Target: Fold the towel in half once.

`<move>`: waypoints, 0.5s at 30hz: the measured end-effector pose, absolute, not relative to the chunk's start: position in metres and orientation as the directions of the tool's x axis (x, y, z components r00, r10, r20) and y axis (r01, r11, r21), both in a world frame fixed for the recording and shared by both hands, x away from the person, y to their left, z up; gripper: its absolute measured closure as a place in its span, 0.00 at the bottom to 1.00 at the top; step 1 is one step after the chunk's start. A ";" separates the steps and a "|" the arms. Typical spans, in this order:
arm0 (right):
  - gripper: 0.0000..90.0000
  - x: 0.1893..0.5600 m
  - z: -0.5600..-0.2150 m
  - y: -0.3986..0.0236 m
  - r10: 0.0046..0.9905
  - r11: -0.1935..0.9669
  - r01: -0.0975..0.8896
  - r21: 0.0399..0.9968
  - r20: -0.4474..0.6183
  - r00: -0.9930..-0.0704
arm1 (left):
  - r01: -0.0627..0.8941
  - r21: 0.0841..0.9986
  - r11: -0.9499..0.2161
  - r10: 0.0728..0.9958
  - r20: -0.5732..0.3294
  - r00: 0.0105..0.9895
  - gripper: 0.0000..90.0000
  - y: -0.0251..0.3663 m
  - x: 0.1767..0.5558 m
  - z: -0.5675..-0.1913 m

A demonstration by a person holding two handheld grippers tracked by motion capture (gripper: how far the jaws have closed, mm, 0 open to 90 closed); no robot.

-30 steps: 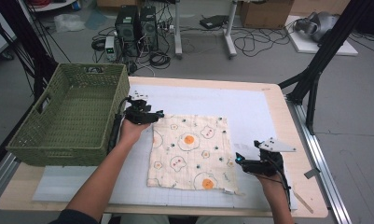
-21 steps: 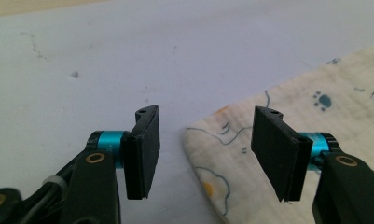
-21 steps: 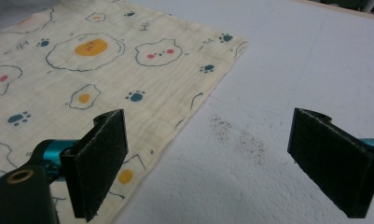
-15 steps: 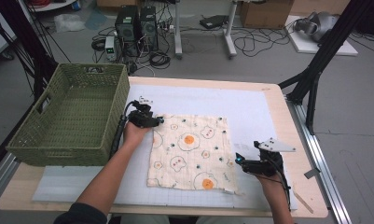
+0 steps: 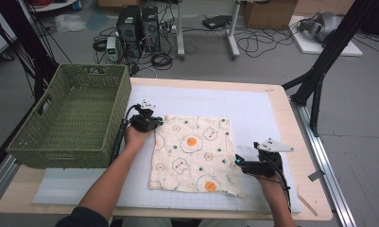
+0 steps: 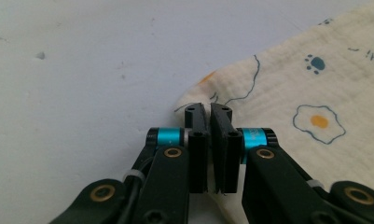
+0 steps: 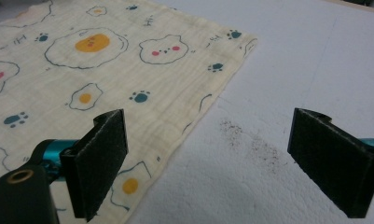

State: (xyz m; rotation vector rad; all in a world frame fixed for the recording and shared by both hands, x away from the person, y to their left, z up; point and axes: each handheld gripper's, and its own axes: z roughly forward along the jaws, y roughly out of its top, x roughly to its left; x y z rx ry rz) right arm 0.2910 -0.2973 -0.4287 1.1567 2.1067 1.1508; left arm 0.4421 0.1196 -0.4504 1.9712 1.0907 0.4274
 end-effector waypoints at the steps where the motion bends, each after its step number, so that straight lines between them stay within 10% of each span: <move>1: 0.13 0.292 -0.429 -0.296 0.847 0.294 0.448 0.844 -0.012 -0.532 | 0.539 0.793 -0.285 0.819 -0.091 0.567 0.96 0.120 0.442 -0.450; 15: 0.12 0.312 -0.429 -0.281 0.849 0.276 0.484 0.831 0.026 -0.528 | 0.506 0.840 -0.194 0.817 -0.147 0.557 0.96 0.130 0.435 -0.442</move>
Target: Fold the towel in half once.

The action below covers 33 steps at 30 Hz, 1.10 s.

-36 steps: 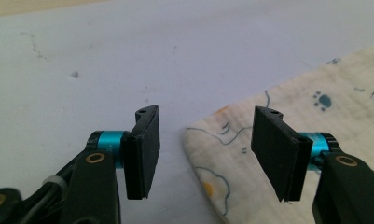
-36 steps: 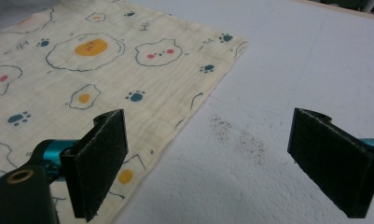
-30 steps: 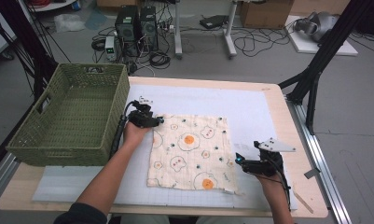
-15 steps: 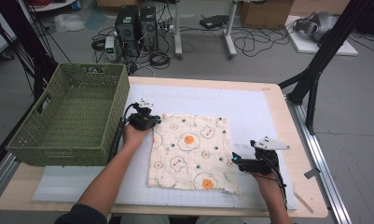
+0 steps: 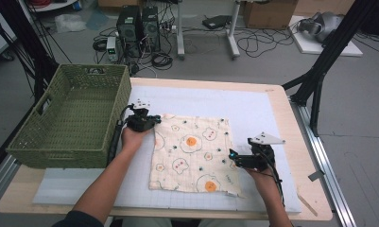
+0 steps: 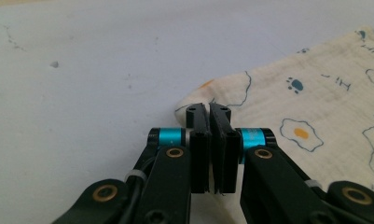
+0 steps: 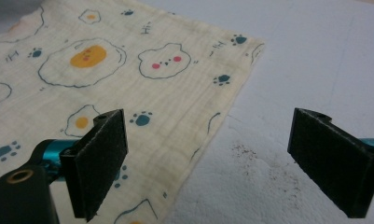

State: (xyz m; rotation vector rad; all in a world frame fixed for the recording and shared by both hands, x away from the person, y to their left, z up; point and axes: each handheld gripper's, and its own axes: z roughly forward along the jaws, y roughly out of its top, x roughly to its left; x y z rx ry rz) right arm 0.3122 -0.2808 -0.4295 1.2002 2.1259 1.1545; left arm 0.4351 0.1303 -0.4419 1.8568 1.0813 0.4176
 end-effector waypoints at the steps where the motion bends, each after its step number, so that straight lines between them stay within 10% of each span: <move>1: 0.12 0.314 -0.429 -0.279 0.848 0.282 0.491 0.824 0.024 -0.529 | 0.502 0.844 -0.187 0.819 -0.148 0.555 0.96 0.131 0.435 -0.440; 25: 0.13 0.425 -0.433 -0.239 0.837 0.394 0.595 0.701 -0.006 -0.548 | 0.504 0.849 -0.162 0.818 -0.170 0.550 0.96 0.137 0.433 -0.435; 33: 0.35 0.440 -0.444 -0.234 0.854 0.366 0.617 0.697 0.013 -0.521 | 0.509 0.845 -0.165 0.816 -0.173 0.552 0.95 0.136 0.432 -0.434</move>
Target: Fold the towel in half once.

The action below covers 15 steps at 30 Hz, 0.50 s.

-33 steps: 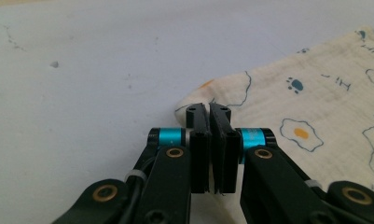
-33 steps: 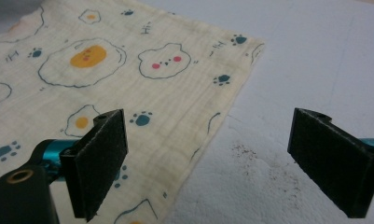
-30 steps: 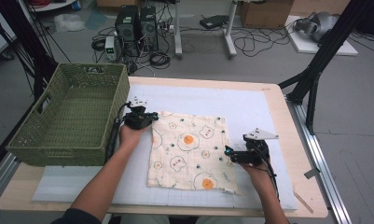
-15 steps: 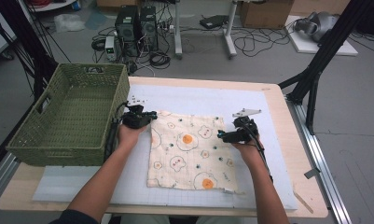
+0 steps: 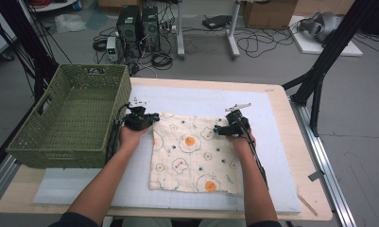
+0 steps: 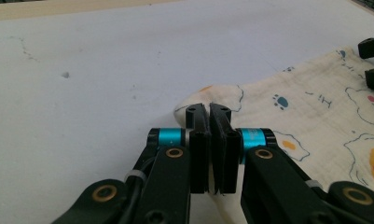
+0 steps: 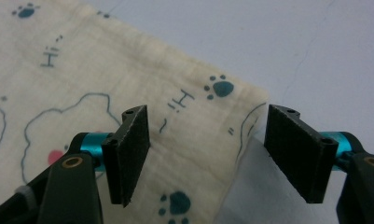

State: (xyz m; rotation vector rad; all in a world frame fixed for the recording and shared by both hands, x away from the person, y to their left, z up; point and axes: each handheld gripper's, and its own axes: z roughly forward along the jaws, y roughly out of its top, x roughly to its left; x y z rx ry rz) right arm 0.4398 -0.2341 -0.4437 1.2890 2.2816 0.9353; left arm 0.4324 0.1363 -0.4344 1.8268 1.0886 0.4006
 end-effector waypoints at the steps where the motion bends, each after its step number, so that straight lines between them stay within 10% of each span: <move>1: 0.37 0.440 -0.444 -0.234 0.858 0.355 0.620 0.700 0.019 -0.513 | 0.508 0.845 -0.164 0.815 -0.174 0.552 0.95 0.136 0.432 -0.434; 15: 0.95 0.437 -0.440 -0.229 0.829 0.356 0.619 0.701 0.069 -0.555 | 0.501 0.847 -0.177 0.820 -0.154 0.551 0.96 0.136 0.431 -0.432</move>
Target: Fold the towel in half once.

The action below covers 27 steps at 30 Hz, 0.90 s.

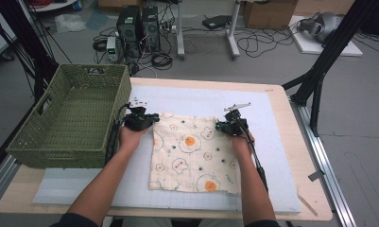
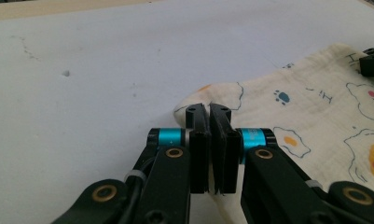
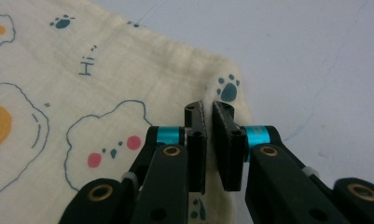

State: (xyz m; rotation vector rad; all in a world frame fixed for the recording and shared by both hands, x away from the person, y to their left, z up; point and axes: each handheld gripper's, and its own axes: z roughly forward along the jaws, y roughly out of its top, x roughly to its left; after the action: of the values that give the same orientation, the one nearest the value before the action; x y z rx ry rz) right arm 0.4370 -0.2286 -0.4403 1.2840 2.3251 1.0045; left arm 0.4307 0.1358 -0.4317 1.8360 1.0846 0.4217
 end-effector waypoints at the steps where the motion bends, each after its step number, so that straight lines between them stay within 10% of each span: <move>1: 0.95 0.437 -0.440 -0.228 0.830 0.363 0.613 0.702 0.056 -0.555 | 0.493 0.853 -0.172 0.823 -0.151 0.547 0.96 0.136 0.431 -0.431; 27: 0.95 0.388 -0.403 -0.247 0.791 0.342 0.420 0.841 -0.017 -0.611 | 0.371 0.915 -0.158 0.754 -0.131 0.643 0.96 0.136 0.385 -0.395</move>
State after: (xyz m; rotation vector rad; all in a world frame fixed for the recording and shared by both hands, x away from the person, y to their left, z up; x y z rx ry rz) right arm 0.3875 -0.2465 -0.4035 1.0615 2.1865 1.1810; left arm 0.3849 0.1362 -0.3950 1.7668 0.9113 0.4357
